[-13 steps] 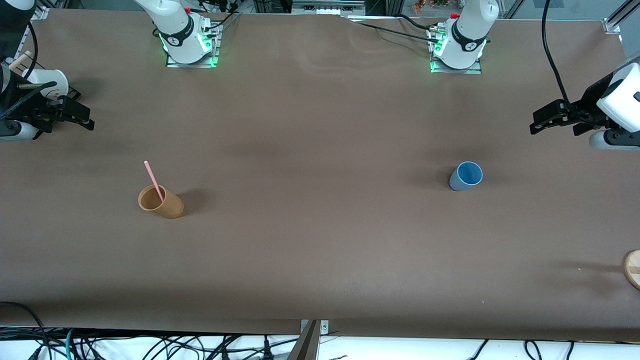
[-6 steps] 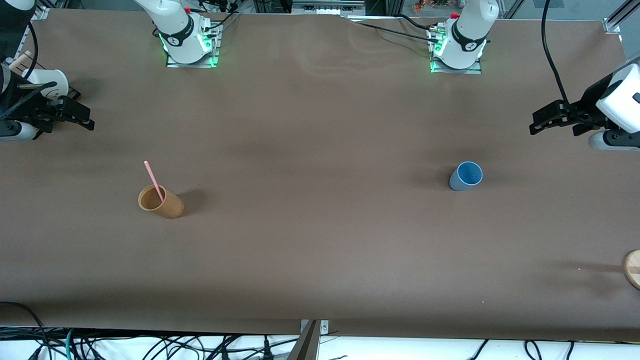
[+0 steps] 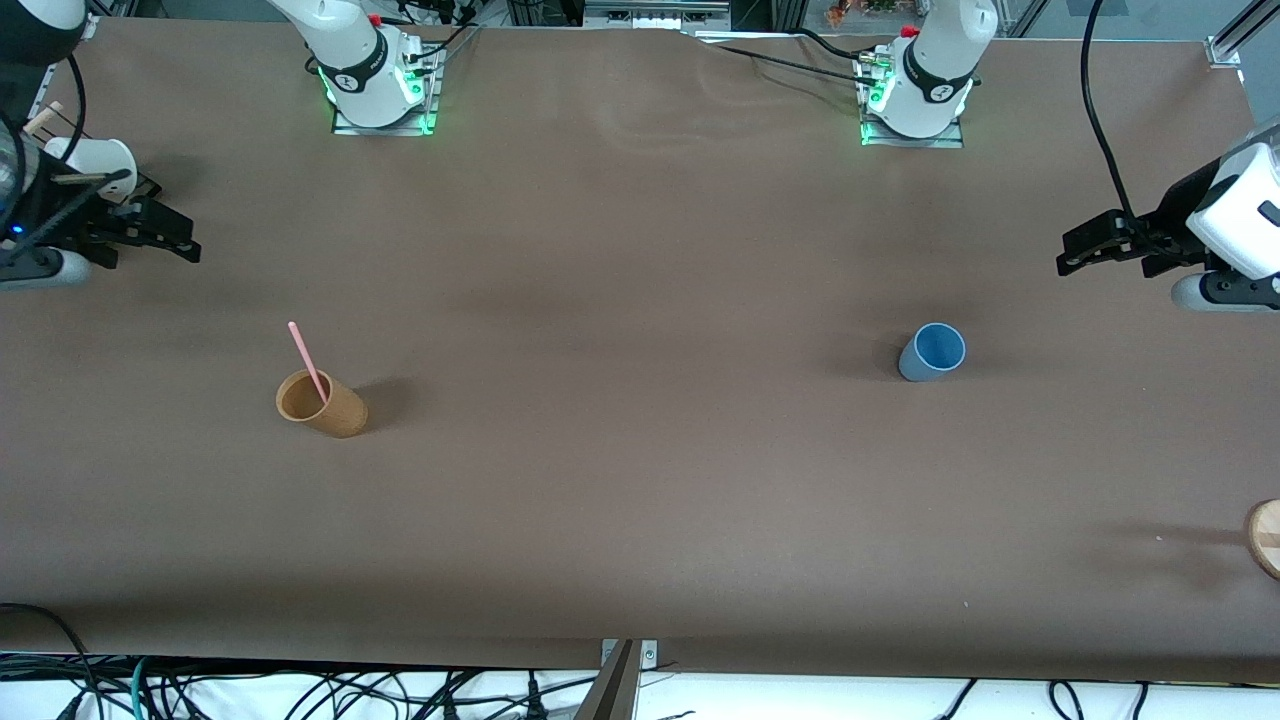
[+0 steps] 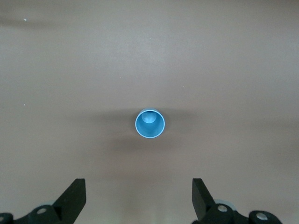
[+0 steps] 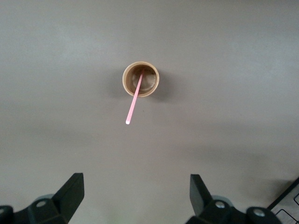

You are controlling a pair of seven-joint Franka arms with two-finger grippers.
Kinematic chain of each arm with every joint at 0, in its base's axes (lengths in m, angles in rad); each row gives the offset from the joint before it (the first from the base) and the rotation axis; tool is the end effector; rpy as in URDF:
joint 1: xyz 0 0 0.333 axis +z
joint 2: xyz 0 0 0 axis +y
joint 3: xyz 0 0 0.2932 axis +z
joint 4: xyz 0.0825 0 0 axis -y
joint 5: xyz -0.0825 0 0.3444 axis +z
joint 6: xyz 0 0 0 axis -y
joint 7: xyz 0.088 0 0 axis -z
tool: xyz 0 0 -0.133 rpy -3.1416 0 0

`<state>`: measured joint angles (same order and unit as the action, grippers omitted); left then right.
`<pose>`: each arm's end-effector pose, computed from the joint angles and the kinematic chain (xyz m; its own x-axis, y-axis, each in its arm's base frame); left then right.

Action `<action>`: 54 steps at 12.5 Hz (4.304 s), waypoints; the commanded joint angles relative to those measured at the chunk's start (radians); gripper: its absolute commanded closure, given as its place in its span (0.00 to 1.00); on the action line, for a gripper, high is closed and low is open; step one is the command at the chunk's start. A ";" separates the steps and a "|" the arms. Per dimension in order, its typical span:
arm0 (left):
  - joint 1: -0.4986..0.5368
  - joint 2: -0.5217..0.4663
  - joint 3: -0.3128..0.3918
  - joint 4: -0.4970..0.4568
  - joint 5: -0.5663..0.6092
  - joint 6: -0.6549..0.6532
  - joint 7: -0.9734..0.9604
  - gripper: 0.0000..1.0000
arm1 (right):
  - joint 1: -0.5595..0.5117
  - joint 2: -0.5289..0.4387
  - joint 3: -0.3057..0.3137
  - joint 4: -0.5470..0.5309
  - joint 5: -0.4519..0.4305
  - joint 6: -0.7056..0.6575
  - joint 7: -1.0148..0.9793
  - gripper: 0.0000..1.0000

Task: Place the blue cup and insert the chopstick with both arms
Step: 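Reach the left gripper to the blue cup while the right gripper reaches the chopstick, then grasp the blue cup rim with the left gripper while the right gripper grasps the chopstick, then slide the blue cup toward the table middle while the right gripper lifts the chopstick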

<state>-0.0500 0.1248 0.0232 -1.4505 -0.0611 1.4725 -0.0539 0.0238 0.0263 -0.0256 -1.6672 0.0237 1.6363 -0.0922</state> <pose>0.5366 -0.0237 0.5535 0.9942 0.0213 -0.1054 0.0269 -0.9983 0.0526 0.5224 0.0022 0.5259 0.9945 0.0887 -0.0548 0.0872 -0.9958 -0.0280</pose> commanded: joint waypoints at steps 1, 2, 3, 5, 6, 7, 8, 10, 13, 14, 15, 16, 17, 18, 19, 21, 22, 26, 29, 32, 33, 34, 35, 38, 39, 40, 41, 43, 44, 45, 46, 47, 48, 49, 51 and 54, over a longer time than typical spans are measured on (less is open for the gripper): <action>0.010 0.010 -0.002 0.009 -0.009 -0.006 0.020 0.00 | 0.007 0.000 0.001 0.004 -0.008 -0.012 0.012 0.00; 0.010 0.013 -0.002 0.009 -0.008 -0.006 0.020 0.00 | 0.007 0.001 0.000 0.006 -0.010 -0.010 0.017 0.00; 0.010 0.022 -0.002 0.009 -0.008 -0.005 0.019 0.00 | 0.005 0.009 0.000 0.006 -0.010 -0.010 0.012 0.00; 0.013 0.047 0.000 0.009 -0.006 -0.001 0.017 0.00 | 0.007 0.015 0.000 0.006 -0.010 -0.013 0.014 0.00; 0.013 0.070 0.003 0.009 -0.006 -0.001 0.017 0.00 | 0.005 0.023 -0.002 0.006 -0.008 -0.012 0.014 0.00; 0.022 0.094 0.004 0.009 -0.008 -0.001 0.020 0.00 | 0.005 0.030 -0.002 0.013 -0.008 -0.012 0.012 0.00; 0.033 0.119 0.003 0.009 -0.009 0.011 0.022 0.00 | 0.005 0.037 -0.004 0.014 -0.011 -0.009 0.014 0.00; 0.024 0.165 0.000 0.007 0.000 0.051 0.022 0.00 | 0.001 0.056 -0.004 0.014 -0.008 -0.010 0.015 0.00; 0.004 0.234 -0.006 -0.020 0.067 0.096 0.037 0.00 | 0.007 0.067 -0.004 0.012 -0.008 -0.010 0.020 0.00; -0.016 0.230 -0.006 -0.074 0.087 0.145 0.052 0.00 | 0.007 0.087 -0.002 0.014 -0.007 0.000 0.020 0.00; -0.025 0.219 -0.006 -0.143 0.105 0.223 0.052 0.00 | 0.008 0.115 -0.002 0.015 0.002 0.014 0.023 0.00; -0.027 0.201 -0.006 -0.221 0.109 0.309 0.054 0.00 | 0.010 0.139 -0.001 0.014 0.005 0.049 0.025 0.00; -0.025 0.187 -0.006 -0.296 0.109 0.387 0.054 0.00 | 0.016 0.168 0.000 0.014 0.007 0.081 0.026 0.00; -0.025 0.177 -0.006 -0.354 0.109 0.450 0.060 0.00 | 0.040 0.197 0.000 0.014 0.006 0.108 0.055 0.00; -0.022 0.176 -0.006 -0.399 0.109 0.500 0.066 0.00 | 0.057 0.230 0.000 0.014 -0.001 0.138 0.128 0.00; -0.010 0.161 -0.002 -0.477 0.107 0.590 0.115 0.00 | 0.097 0.291 0.000 0.014 0.002 0.180 0.236 0.01; -0.007 0.145 0.003 -0.529 0.109 0.645 0.127 0.00 | 0.106 0.320 0.000 0.014 0.004 0.194 0.239 0.01; -0.007 0.102 0.011 -0.700 0.107 0.828 0.129 0.00 | 0.093 0.388 -0.005 -0.005 -0.004 0.197 0.221 0.18; -0.007 0.098 0.014 -0.786 0.107 0.943 0.131 0.00 | 0.091 0.411 -0.008 -0.037 -0.002 0.198 0.219 0.43; -0.005 0.108 0.015 -0.800 0.107 0.980 0.129 0.10 | 0.073 0.422 -0.010 -0.039 -0.004 0.198 0.219 0.83; -0.005 0.110 0.015 -0.800 0.107 0.989 0.129 0.20 | 0.071 0.422 -0.010 -0.039 -0.004 0.198 0.216 0.89; -0.005 0.116 0.015 -0.800 0.107 0.994 0.129 0.49 | 0.070 0.422 -0.008 -0.037 -0.002 0.197 0.212 0.93; -0.005 0.118 0.015 -0.798 0.104 0.994 0.128 0.75 | 0.070 0.422 -0.008 -0.036 -0.001 0.192 0.210 0.98; -0.004 0.118 0.018 -0.798 0.093 0.994 0.128 1.00 | 0.071 0.414 -0.008 -0.019 -0.001 0.186 0.198 0.98; -0.002 0.116 0.018 -0.798 0.093 0.994 0.128 1.00 | 0.071 0.411 -0.007 -0.007 -0.001 0.169 0.198 0.98; -0.001 0.118 0.020 -0.798 0.090 0.996 0.126 1.00 | 0.073 0.411 -0.007 0.015 0.002 0.142 0.198 0.98; -0.001 0.118 0.020 -0.797 0.090 0.994 0.121 1.00 | 0.077 0.411 -0.005 0.030 0.002 0.125 0.200 0.98; -0.002 0.111 0.020 -0.779 0.090 0.980 0.112 1.00 | 0.079 0.408 -0.004 0.033 0.004 0.112 0.201 0.98; -0.008 0.108 0.018 -0.759 0.089 0.964 0.106 1.00 | 0.079 0.406 -0.004 0.033 0.004 0.105 0.201 0.98; -0.017 0.104 0.017 -0.724 0.089 0.925 0.102 1.00 | 0.079 0.402 -0.004 0.035 0.004 0.105 0.198 0.98; -0.040 0.104 0.015 -0.679 0.070 0.875 0.095 1.00 | 0.079 0.397 -0.004 0.044 0.004 0.091 0.198 0.98; -0.078 0.107 0.015 -0.621 0.008 0.815 0.088 1.00 | 0.079 0.391 -0.004 0.059 0.005 0.067 0.200 0.98; -0.117 0.117 0.015 -0.549 -0.035 0.743 0.072 1.00 | 0.079 0.389 -0.004 0.087 0.005 0.033 0.200 0.98; -0.160 0.143 0.015 -0.469 -0.039 0.683 0.034 1.00 | 0.079 0.388 -0.004 0.121 0.007 -0.013 0.201 0.98; -0.264 0.220 0.015 -0.302 -0.036 0.587 -0.097 1.00 | 0.079 0.383 -0.004 0.191 0.009 -0.106 0.200 0.98; -0.425 0.373 0.017 -0.060 -0.039 0.487 -0.284 1.00 | 0.082 0.374 0.001 0.288 0.012 -0.245 0.203 0.98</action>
<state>-0.3932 0.3528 0.0231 -1.7082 -0.0836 2.0356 -0.2499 0.1081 0.4033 -0.0339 -1.4429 0.0256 1.4726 0.1191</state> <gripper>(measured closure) 0.947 0.912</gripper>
